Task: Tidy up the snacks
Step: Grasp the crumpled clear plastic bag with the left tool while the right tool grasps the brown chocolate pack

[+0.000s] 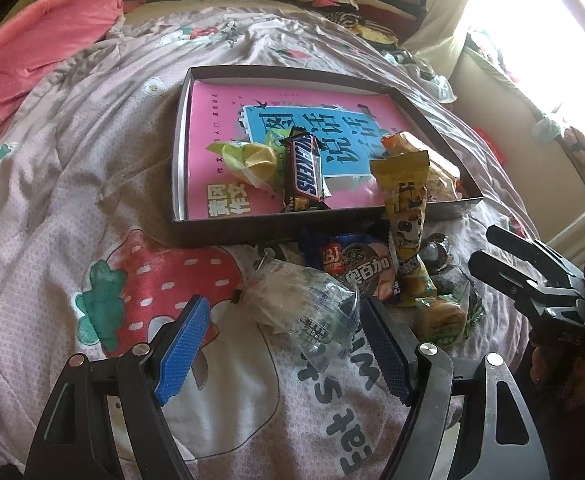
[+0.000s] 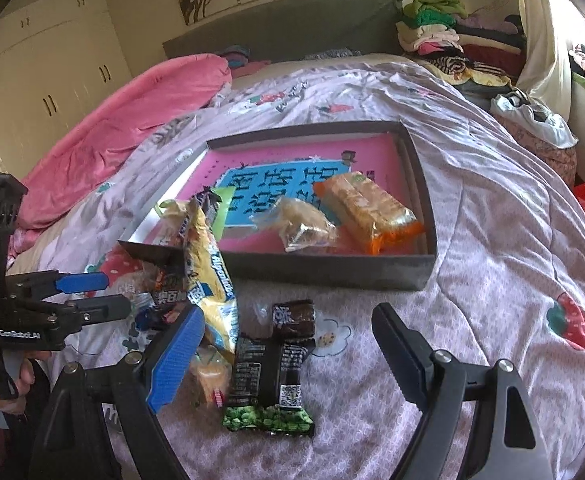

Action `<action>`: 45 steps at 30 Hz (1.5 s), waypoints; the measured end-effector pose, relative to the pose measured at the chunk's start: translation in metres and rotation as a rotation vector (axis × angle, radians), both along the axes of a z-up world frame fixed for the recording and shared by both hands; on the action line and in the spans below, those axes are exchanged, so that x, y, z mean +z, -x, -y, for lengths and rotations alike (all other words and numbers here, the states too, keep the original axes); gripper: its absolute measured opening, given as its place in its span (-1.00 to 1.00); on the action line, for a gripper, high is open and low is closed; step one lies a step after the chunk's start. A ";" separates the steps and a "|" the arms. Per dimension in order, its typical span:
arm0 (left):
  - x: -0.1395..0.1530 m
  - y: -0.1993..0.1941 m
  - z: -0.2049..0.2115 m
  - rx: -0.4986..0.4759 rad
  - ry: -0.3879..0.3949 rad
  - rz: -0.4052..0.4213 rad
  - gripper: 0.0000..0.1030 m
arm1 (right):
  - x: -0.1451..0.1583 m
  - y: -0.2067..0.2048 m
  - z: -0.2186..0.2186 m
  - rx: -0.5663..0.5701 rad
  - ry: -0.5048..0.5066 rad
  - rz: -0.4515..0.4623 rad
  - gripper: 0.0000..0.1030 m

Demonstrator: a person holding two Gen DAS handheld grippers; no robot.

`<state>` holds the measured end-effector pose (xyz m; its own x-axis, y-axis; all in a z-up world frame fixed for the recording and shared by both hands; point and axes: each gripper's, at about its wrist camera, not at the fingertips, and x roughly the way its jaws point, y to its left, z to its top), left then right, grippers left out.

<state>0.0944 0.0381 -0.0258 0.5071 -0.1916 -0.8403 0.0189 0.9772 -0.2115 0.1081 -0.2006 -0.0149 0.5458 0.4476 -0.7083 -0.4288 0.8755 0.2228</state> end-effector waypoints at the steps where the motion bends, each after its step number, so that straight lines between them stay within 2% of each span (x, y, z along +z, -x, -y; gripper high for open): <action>1: 0.000 0.000 0.000 0.000 0.001 0.000 0.53 | -0.001 0.000 0.000 -0.001 0.000 -0.003 0.66; 12: -0.009 -0.004 0.001 -0.010 0.005 -0.014 0.53 | -0.011 -0.010 0.000 -0.001 0.017 -0.029 0.66; 23: -0.019 -0.009 0.002 -0.019 0.053 -0.036 0.51 | -0.016 -0.015 0.000 -0.001 0.024 -0.034 0.66; 37: -0.019 -0.015 -0.004 -0.004 0.100 -0.014 0.51 | -0.022 -0.021 -0.005 0.013 0.034 -0.041 0.65; 45: -0.021 -0.018 -0.006 -0.005 0.118 -0.012 0.45 | -0.029 -0.023 -0.015 0.054 0.063 -0.040 0.42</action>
